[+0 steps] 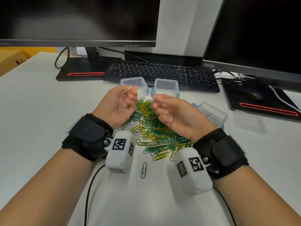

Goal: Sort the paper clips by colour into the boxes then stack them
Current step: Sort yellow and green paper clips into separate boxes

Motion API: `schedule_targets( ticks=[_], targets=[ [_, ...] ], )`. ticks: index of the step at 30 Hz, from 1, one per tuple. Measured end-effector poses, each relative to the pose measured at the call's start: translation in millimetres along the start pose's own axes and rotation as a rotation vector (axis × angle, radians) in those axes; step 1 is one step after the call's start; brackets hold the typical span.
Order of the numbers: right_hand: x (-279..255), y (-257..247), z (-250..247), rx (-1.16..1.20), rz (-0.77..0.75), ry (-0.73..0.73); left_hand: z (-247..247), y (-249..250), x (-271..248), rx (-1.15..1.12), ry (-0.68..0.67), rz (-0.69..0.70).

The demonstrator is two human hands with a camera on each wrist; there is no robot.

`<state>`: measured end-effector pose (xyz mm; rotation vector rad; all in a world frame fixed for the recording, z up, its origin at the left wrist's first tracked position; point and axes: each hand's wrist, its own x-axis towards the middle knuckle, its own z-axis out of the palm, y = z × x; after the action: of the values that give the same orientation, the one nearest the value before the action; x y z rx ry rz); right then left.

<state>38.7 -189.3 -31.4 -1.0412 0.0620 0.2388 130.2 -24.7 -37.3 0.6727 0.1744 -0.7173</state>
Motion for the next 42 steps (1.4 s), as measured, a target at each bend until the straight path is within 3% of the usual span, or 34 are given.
schedule_targets(
  ticks=[4,7,10,13,17,22,30,35,37,42],
  targets=[
    [2.7,0.8,0.4,0.234,0.084,-0.052,-4.4,9.7,-0.3,0.009,-0.015,-0.045],
    [2.6,4.0,5.3,0.140,0.154,-0.008,-8.6,15.0,-0.5,-0.041,-0.026,-0.076],
    [0.9,14.4,18.6,-0.233,0.151,0.047,-13.2,24.5,-1.4,-0.052,-0.076,-0.165],
    [2.1,18.5,34.5,-0.765,0.058,0.095,-25.4,39.6,-0.4,-0.087,-0.175,-0.294],
    [19.7,16.9,60.7,-1.429,-0.074,0.052,-51.7,59.1,-0.2,-0.255,-0.259,-0.394],
    [33.9,23.7,69.9,-1.727,0.025,-0.008,-60.6,56.4,3.8,-0.260,-0.238,-0.386],
    [37.2,25.4,73.4,-1.850,0.100,-0.124,-48.2,39.4,11.8,-0.240,-0.240,-0.424],
    [35.8,22.4,54.6,-1.754,-0.021,-0.035,-38.3,29.7,10.2,-0.113,-0.136,-0.255],
    [32.1,15.2,41.2,-1.538,-0.020,-0.027,-34.1,25.4,10.7,-0.047,-0.113,-0.198],
    [28.6,-1.9,20.4,-0.665,0.055,0.014,-20.8,16.7,5.5,0.155,-0.128,-0.116]
  ],
)
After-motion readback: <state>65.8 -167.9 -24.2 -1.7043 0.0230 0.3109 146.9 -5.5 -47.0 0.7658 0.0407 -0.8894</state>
